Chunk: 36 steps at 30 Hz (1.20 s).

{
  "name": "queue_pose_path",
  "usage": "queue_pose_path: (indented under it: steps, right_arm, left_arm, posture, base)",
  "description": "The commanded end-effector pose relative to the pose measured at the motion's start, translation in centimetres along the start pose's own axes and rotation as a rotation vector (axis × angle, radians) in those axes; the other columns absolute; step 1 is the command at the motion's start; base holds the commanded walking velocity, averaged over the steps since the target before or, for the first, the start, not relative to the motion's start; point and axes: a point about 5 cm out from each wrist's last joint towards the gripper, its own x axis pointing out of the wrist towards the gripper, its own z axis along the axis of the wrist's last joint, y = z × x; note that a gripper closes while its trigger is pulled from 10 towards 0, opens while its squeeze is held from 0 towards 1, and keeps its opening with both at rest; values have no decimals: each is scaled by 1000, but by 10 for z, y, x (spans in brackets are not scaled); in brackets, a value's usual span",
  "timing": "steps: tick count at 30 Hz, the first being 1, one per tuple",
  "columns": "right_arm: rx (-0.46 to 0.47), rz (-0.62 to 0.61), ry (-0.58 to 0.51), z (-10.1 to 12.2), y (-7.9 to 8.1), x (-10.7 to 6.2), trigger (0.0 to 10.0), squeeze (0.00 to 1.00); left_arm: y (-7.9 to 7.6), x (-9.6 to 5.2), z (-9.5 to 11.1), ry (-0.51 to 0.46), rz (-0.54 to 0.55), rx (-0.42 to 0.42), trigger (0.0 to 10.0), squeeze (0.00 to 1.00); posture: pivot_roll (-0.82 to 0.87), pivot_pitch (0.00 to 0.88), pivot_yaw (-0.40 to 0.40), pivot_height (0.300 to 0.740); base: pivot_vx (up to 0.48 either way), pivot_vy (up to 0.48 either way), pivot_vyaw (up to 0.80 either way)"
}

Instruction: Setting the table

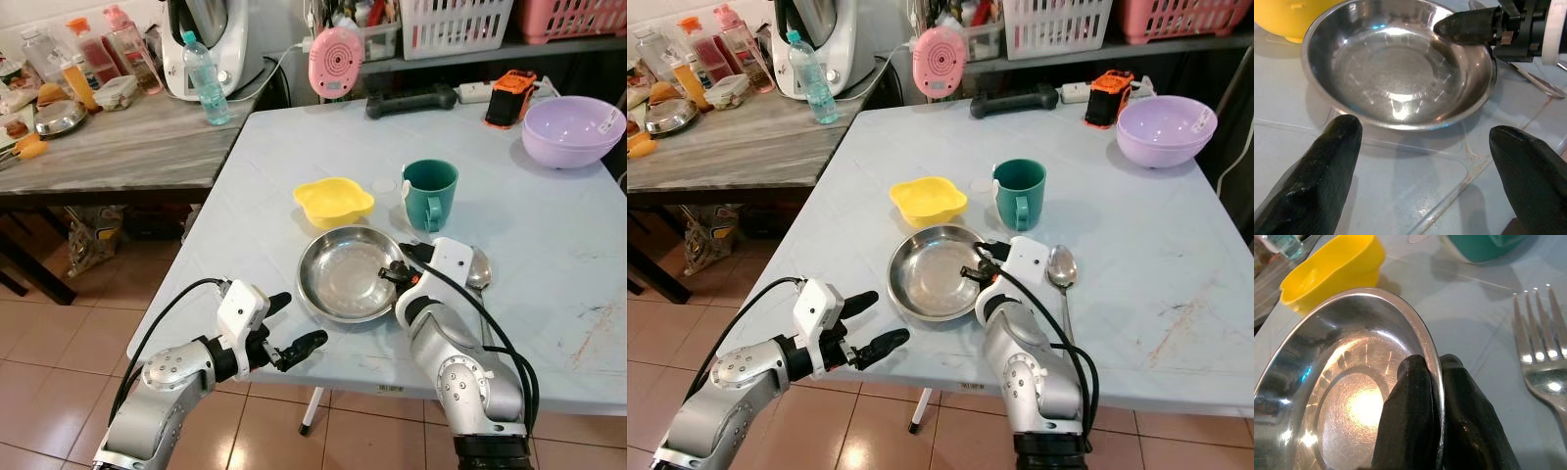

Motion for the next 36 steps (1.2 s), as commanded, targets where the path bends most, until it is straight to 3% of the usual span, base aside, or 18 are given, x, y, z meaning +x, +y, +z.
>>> queue_pose_path:
  steps: [1, 11, 22, 29, 33, 36]
  right_arm:
    - [-39, -14, 68, -14, 0, 2, 10000, 0]
    - [-118, -37, -56, 0, -9, -6, 10000, 0]
    - [-222, -17, -365, 36, -16, -32, 10000, 0]
    - [-207, -32, -411, 41, -26, -43, 10000, 0]
    - [-195, -55, -415, 41, -34, -47, 10000, 0]
    - [-216, -79, -417, 40, -43, -51, 10000, 0]
  left_arm:
    - [8, -3, 3, -6, 42, 12, 10000, 0]
    - [20, 3, 12, -98, 199, 22, 10000, 0]
    - [54, -4, 26, -176, 536, 38, 10000, 0]
    - [55, -5, 20, -162, 593, 12, 10000, 0]
    - [51, -2, 13, -138, 556, 28, 10000, 0]
    - [59, 2, 17, -147, 575, 40, 10000, 0]
  posture:
    - [-96, 0, 155, 740]
    - [-123, 0, 135, 740]
    - [-136, 0, 125, 740]
    - [-145, 0, 114, 740]
    - [-151, 0, 109, 740]
    - [-161, 0, 117, 740]
  base:
    - [0, 0, 0]
    - [0, 0, 0]
    - [0, 0, 0]
    - [0, 0, 0]
    - [0, 0, 0]
    - [0, 0, 0]
